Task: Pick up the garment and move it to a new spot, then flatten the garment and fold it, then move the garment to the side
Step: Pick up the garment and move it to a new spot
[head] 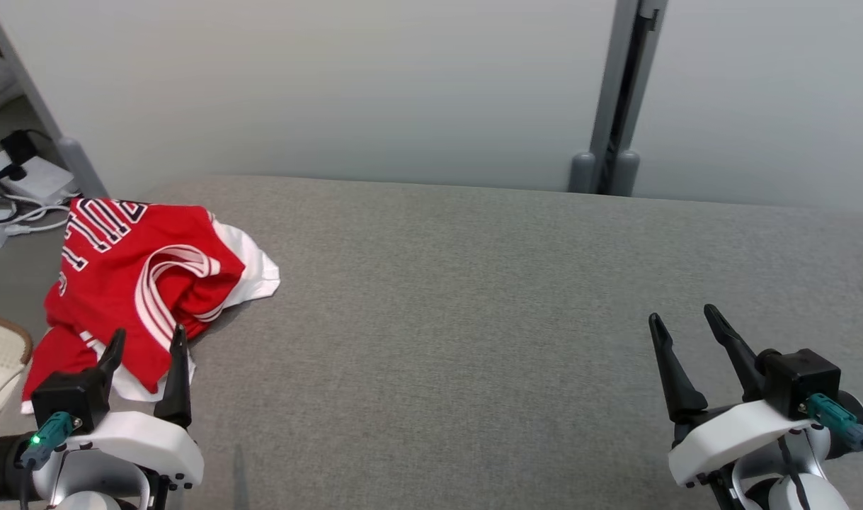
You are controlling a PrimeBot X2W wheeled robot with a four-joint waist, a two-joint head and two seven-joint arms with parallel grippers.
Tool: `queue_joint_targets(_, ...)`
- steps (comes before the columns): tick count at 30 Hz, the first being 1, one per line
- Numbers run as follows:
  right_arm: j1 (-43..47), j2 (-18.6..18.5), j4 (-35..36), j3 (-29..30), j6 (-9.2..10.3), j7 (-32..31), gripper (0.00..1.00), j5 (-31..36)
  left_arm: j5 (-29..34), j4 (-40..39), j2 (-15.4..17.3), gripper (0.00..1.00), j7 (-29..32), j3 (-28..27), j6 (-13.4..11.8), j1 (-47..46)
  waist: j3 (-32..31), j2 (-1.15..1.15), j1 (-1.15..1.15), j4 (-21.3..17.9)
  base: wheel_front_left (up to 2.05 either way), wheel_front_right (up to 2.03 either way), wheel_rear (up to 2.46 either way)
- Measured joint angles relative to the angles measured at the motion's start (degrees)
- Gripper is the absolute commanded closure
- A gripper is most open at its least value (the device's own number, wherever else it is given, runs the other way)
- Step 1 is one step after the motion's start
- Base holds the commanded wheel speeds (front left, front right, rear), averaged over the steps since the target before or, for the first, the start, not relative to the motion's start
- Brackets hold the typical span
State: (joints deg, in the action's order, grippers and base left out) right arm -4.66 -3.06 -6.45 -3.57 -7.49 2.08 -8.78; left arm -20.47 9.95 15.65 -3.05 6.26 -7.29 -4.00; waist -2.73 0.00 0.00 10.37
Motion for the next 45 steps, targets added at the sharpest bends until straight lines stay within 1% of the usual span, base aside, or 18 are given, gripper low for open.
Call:
queue_joint_targets(10,-1.9,0.2,-1.1,-2.8,0.00,1.0,0.00,-1.0,-0.8,-1.9,0.9,0.00,-0.5,-1.8,-1.7,1.0,0.1,0.00,0.00,8.3,0.00,0.00,0.00)
queue_joint_targets(13,-2.0,0.2,-1.5,-2.9,0.00,1.1,0.00,-1.0,-0.8,-2.4,0.9,0.00,-0.6,-1.9,-1.9,1.5,0.2,0.00,0.00,9.9,0.00,0.00,0.00)
queue_joint_targets(17,-2.5,0.2,-1.8,-3.0,0.00,1.3,0.00,-1.1,-1.1,-3.3,0.9,0.00,-1.1,-2.1,-2.4,1.9,0.4,0.00,0.00,11.2,0.00,0.00,0.00)
queue_joint_targets(22,-2.5,0.2,-1.8,-3.0,0.00,1.3,0.00,-1.1,-1.2,-3.9,0.9,0.00,-2.0,-2.1,-2.4,2.0,0.5,0.00,0.00,11.5,0.00,0.00,0.00)
queue_joint_targets(24,-2.5,0.2,-1.8,-3.0,0.00,1.3,0.00,-1.1,-1.2,-4.2,0.8,0.00,-2.3,-2.2,-2.8,2.0,0.6,0.00,0.00,11.6,0.00,0.00,0.00)
queue_joint_targets(30,-3.0,0.2,-1.3,-3.5,0.00,0.8,0.00,-1.1,-1.8,-5.8,0.8,0.00,-4.1,-3.3,-3.0,1.9,1.3,0.00,0.00,11.0,0.00,0.00,0.00)
queue_joint_targets(33,-3.1,0.2,-0.6,-3.5,0.00,0.0,0.00,-0.8,-2.2,-6.1,0.9,0.00,-4.0,-3.8,-3.5,0.7,2.2,0.00,0.00,10.4,0.00,0.00,0.00)
queue_joint_targets(35,-3.8,0.2,0.1,-3.7,0.00,-0.6,0.00,-0.7,-2.6,-5.5,1.3,0.00,-4.0,-4.2,-3.4,-1.3,3.4,0.00,0.00,9.9,0.00,0.00,0.00)
queue_joint_targets(37,-5.0,0.1,0.8,-3.7,0.00,-1.1,0.00,-0.1,-3.3,-4.3,1.6,0.00,-3.4,-4.2,-2.7,-4.2,5.1,0.00,0.00,9.2,0.00,0.00,0.00)
queue_joint_targets(39,-5.9,-0.1,1.5,-3.7,0.00,-1.6,0.00,0.3,-4.0,-1.1,1.9,0.00,-2.5,-3.9,-1.5,-7.2,6.9,0.00,0.00,8.5,0.00,0.00,0.00)
queue_joint_targets(45,-8.3,-0.4,2.4,-3.8,0.00,-2.6,0.00,1.4,-7.0,12.3,1.9,0.00,-0.2,-3.0,2.4,-15.4,13.0,0.00,0.00,5.8,0.00,0.00,0.00)
